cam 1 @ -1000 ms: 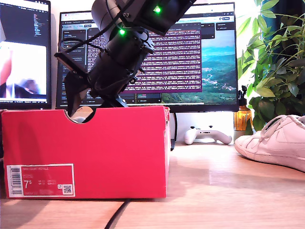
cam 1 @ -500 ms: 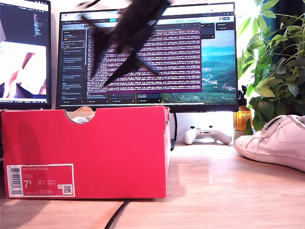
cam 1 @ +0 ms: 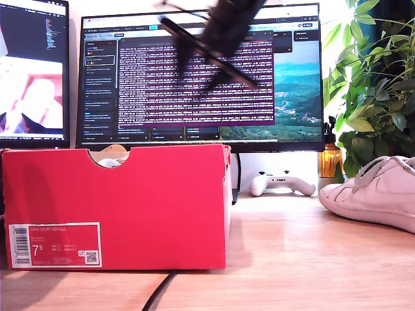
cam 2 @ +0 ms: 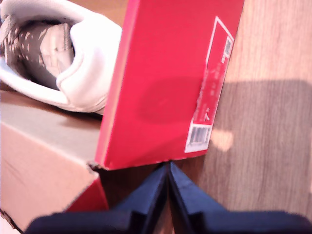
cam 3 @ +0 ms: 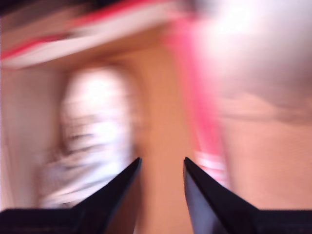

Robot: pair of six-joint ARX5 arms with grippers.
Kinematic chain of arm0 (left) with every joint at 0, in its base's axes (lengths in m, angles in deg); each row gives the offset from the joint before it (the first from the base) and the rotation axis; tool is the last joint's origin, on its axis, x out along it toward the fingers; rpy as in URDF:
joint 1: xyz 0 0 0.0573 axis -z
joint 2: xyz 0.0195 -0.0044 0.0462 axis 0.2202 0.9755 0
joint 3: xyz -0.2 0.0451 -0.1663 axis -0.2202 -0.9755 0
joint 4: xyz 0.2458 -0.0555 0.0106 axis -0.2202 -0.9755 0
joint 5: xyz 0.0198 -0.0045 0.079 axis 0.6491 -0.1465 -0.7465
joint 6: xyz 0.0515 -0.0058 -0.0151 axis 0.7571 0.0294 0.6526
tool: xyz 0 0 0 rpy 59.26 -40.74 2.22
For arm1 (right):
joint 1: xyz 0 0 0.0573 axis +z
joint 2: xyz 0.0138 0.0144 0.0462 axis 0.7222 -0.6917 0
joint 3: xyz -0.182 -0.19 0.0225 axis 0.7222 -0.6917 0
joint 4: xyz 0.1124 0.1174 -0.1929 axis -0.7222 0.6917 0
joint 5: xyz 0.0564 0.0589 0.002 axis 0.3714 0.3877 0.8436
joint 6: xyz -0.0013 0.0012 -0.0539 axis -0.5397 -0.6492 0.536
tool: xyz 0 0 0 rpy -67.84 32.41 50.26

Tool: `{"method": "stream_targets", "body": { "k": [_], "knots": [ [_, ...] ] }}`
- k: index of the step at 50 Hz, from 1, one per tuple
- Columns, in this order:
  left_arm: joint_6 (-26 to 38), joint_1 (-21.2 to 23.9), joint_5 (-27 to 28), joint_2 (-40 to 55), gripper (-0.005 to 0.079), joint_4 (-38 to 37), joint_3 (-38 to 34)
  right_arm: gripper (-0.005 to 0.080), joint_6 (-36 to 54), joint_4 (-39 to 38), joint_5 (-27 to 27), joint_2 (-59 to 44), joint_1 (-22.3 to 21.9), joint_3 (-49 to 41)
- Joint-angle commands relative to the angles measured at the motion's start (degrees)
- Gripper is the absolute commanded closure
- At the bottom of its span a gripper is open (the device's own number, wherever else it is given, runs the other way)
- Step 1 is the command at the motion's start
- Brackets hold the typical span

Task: Pack the white shoes by picking the first shoe and placing it inside the red shoebox, left side, then picking and rotating the second shoe and placing it in the shoebox

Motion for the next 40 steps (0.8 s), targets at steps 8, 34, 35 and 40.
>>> {"method": "stream_targets", "body": {
  "k": [8,34,35,40],
  "knots": [
    [0.2,0.17,0.13,0.48,0.0762,0.17,-0.22,0.0513,-6.43,12.37,-9.25,1.66,-3.34,0.35],
    [0.2,0.17,0.13,0.48,0.0762,0.15,-0.22,0.0196,-5.88,13.81,-12.31,8.33,-9.25,-0.28],
    [0.2,0.17,0.11,0.48,0.0761,0.17,-0.22,0.0196,-6.01,13.81,-12.5,8.72,-9.4,-0.57],
    [0.2,0.17,0.13,0.48,0.0761,0.17,-0.22,0.0196,-8.07,13.81,-13.25,10.82,-10.12,-2.78]
  ]
}}
